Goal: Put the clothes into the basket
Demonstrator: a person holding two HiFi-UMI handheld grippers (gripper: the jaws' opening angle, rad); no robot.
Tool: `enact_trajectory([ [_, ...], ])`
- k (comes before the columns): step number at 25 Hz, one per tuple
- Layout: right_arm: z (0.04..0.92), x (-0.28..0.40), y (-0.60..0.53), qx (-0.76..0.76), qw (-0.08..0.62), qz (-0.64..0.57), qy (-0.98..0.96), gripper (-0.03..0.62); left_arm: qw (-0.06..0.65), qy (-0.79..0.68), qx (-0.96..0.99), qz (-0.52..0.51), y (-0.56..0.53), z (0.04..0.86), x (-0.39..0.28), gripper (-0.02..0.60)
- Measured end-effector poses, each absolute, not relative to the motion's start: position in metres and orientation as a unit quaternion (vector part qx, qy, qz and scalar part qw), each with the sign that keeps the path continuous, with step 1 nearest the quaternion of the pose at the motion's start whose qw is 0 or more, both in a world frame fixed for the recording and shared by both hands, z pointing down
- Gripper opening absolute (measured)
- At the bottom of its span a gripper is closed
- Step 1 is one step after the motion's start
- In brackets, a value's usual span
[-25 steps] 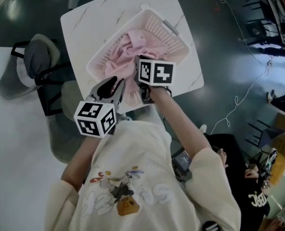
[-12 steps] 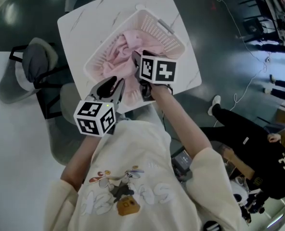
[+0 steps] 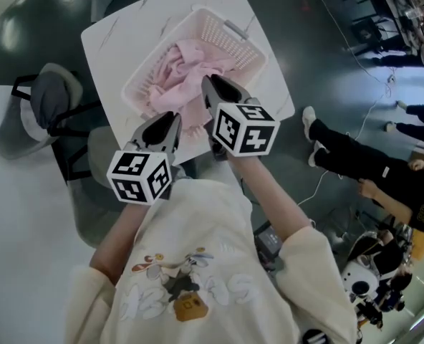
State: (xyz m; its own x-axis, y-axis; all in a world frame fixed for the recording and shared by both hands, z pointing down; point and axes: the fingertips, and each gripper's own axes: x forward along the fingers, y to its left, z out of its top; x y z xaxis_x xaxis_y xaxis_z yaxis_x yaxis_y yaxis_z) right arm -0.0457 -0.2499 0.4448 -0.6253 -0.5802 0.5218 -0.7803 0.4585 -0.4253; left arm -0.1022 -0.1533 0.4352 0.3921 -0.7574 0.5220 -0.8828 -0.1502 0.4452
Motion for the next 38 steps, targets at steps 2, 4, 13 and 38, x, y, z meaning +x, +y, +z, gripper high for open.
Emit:
enact_trajectory([
  [2,0.437,-0.04,-0.238,0.411,0.144,0.32,-0.841,0.047,0.353,-0.551,0.751,0.09,-0.146,0.429,-0.102,0.023],
  [4,0.43,-0.034,-0.227,0.415,0.136,0.314,-0.843,0.035,0.347,-0.553,0.752,0.088,-0.139,0.422,-0.099,0.015],
  [13,0.419,-0.037,-0.143,0.427,0.111,0.281,-0.852,0.015,0.34,-0.554,0.757,0.069,-0.069,0.42,-0.108,0.009],
  [38,0.394,-0.011,0.034,0.404,0.128,0.242,-0.873,0.008,0.335,-0.564,0.753,0.057,0.061,0.395,-0.08,0.009],
])
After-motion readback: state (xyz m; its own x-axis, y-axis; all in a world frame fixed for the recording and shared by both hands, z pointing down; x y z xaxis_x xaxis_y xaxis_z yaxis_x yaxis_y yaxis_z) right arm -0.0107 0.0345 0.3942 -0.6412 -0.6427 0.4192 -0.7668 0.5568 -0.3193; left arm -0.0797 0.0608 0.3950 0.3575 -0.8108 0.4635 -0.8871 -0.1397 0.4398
